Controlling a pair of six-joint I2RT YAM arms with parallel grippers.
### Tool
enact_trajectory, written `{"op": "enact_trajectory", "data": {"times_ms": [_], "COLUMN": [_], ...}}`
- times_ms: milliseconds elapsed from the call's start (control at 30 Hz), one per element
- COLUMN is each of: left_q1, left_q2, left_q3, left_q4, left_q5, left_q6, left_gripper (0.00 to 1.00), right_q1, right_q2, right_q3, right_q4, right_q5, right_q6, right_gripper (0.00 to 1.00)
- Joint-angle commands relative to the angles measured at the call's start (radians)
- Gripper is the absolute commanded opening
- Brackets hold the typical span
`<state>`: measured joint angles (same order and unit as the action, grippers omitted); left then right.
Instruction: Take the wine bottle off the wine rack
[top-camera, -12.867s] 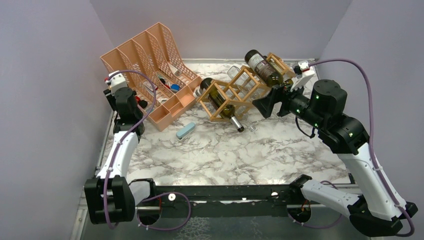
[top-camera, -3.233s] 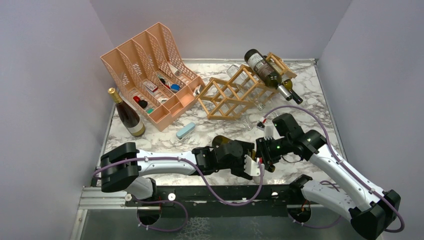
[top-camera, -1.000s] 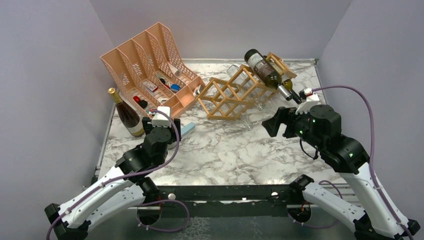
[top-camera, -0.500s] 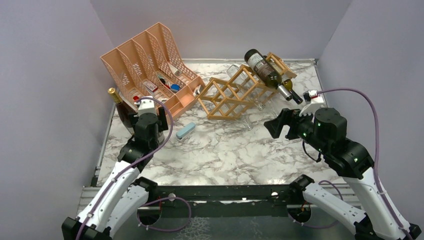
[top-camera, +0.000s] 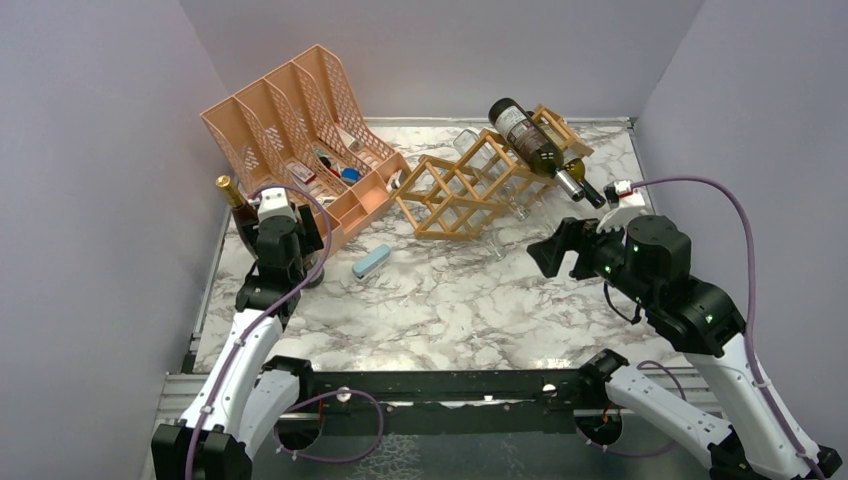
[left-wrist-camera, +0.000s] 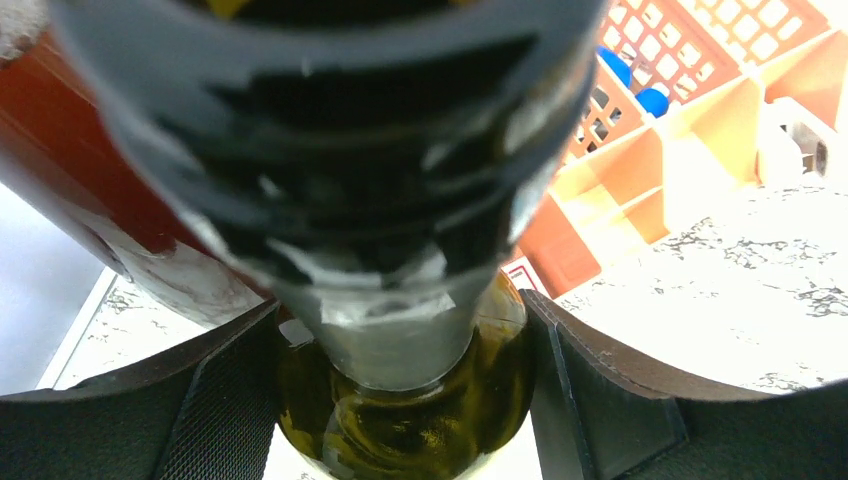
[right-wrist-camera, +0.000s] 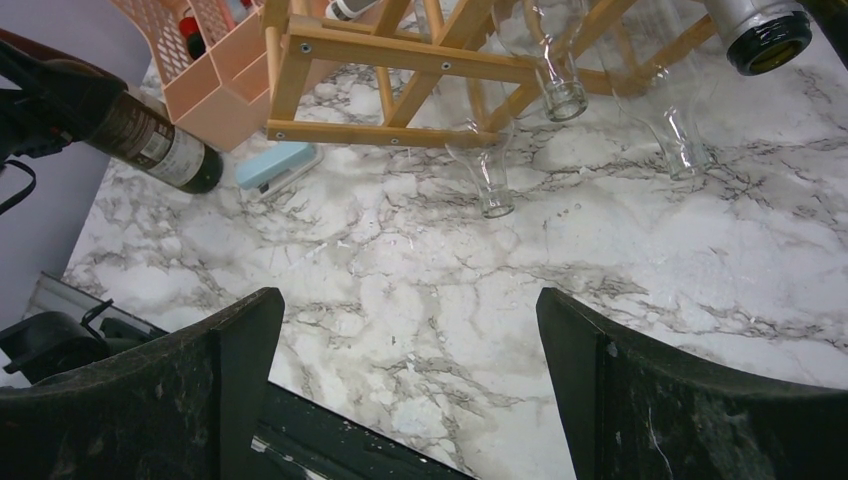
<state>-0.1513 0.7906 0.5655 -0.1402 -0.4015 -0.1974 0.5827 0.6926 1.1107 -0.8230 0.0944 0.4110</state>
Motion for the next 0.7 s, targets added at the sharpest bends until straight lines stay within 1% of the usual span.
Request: {"op": "enact_trajectory", "data": {"times_ms": [0, 100, 267, 367, 433, 533, 567, 600, 667], "left_q1": [0.009, 0.009, 0.009, 0.009, 0.009, 0.009, 0.009, 0.009, 0.009], "left_q2": [0.012, 0.002, -0.023, -0.044, -0.057, -0.067, -0.070, -0.072, -0.077], "left_q3": [0.009, 0.002, -0.021, -0.009, -0.006, 0.006, 0.011, 0.017, 0.024], "left_q4": [0.133, 0.118, 0.093, 0.065, 0.061, 0.040, 0.031, 0.022, 0.008], "left_q5": [0.032, 0.009, 0.027, 0.053, 0.062, 0.066, 0.071, 0.080, 0.093], "left_q6": [-0.003, 0.006, -0.005, -0.006, -0.002, -0.002, -0.002, -0.001, 0.004], "left_gripper": [0.34, 0.37, 0.49, 0.62, 0.67, 0.92, 0.96, 0.98, 0.99], "right_q1": [0.002, 0.002, 0.002, 0.002, 0.001, 0.002, 0.002, 0.002, 0.001], "right_q2": [0.003, 0.006, 0.010, 0.012, 0.010, 0.009, 0.008, 0.006, 0.003], "right_q3": [0.001, 0.009, 0.003, -0.008, -0.018, -0.021, -0.019, -0.019, -0.017], "right_q4": [0.030, 0.030, 0.041, 0.050, 0.057, 0.059, 0.058, 0.058, 0.056], "right_q5": [-0.010, -0.009, -0.011, -0.031, -0.040, -0.053, -0.054, -0.055, -0.055], "right_q6": [-0.012, -0.018, -0.026, -0.022, -0.018, -0.015, -0.015, -0.014, -0.014], "right_gripper": [1.00, 1.00, 1.00, 1.00, 1.00, 1.00, 1.00, 1.00, 1.00]}}
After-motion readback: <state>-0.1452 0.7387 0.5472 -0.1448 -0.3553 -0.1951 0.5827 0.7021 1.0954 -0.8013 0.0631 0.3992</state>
